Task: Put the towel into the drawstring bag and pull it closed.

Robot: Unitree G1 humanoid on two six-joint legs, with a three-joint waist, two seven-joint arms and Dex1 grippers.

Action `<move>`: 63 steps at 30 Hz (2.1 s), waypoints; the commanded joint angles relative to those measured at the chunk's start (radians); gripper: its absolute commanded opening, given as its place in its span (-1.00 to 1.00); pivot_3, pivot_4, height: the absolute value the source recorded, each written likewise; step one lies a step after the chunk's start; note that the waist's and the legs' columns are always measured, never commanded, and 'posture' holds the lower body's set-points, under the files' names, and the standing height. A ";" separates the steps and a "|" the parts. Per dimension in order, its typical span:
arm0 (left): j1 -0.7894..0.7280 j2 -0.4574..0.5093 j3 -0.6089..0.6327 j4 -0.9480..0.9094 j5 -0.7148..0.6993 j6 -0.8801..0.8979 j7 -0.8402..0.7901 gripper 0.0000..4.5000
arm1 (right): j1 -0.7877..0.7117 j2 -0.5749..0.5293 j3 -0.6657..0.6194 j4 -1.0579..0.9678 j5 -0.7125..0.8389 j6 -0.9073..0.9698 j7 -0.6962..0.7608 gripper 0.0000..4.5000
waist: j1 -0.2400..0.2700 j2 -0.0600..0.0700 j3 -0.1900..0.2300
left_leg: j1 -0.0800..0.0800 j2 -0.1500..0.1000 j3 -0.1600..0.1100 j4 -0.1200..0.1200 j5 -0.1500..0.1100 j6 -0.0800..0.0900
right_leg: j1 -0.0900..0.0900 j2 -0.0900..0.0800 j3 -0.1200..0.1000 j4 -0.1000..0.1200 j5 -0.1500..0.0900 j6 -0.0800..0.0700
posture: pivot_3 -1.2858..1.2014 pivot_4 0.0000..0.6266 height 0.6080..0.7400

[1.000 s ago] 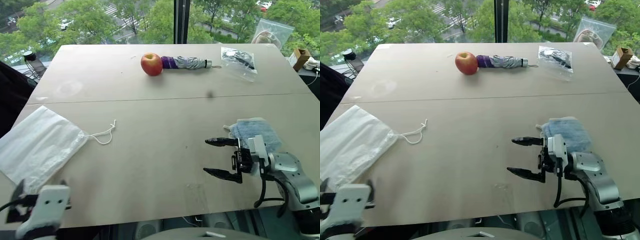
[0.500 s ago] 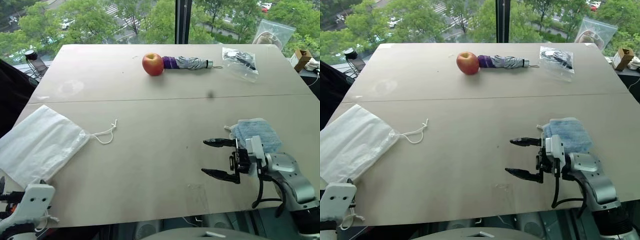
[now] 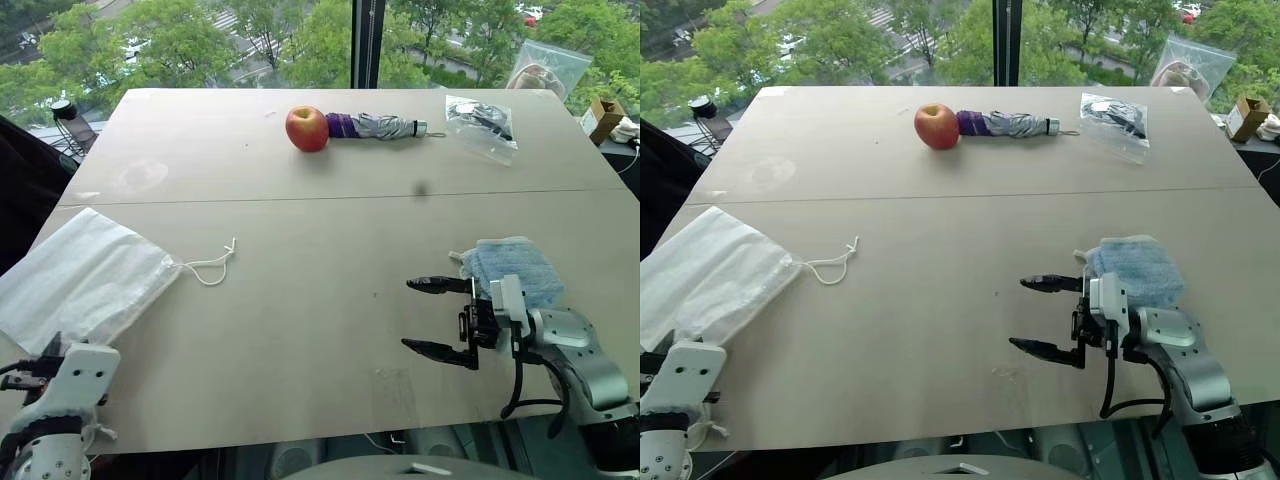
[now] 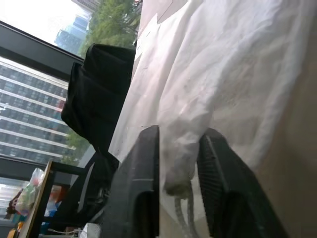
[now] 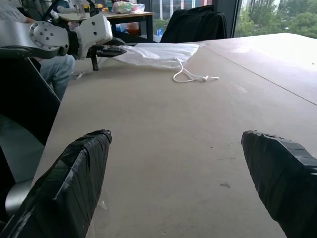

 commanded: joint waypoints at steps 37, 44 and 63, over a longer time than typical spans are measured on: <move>-0.662 -0.114 -0.409 -0.280 -0.336 0.700 -0.151 -0.97 | 0.018 0.106 -0.675 0.053 0.182 1.093 -0.809 1.00 | 0.004 -0.002 -0.005 | 0.006 0.004 0.019 0.004 0.002 0.003 | 0.004 0.007 0.001 0.012 -0.001 0.003 | 0.03 -0.52 1.00; -0.661 -0.126 -0.418 -0.302 -0.328 0.721 -0.133 -0.97 | 0.033 0.104 -0.598 -0.041 0.374 1.299 -0.741 1.00 | -0.009 -0.011 -0.010 | 0.007 0.007 0.016 0.003 0.002 0.003 | 0.004 0.010 0.003 0.012 -0.001 0.002 | 0.03 -0.52 1.00; -0.778 -0.121 -0.448 -0.291 -0.448 0.736 -0.206 -1.00 | -0.174 0.331 -0.690 0.025 0.574 1.294 -0.892 -1.00 | -0.031 -0.010 -0.010 | 0.007 0.006 0.005 0.002 0.001 0.002 | -0.001 0.023 0.014 0.012 0.002 -0.002 | 0.03 -0.52 1.00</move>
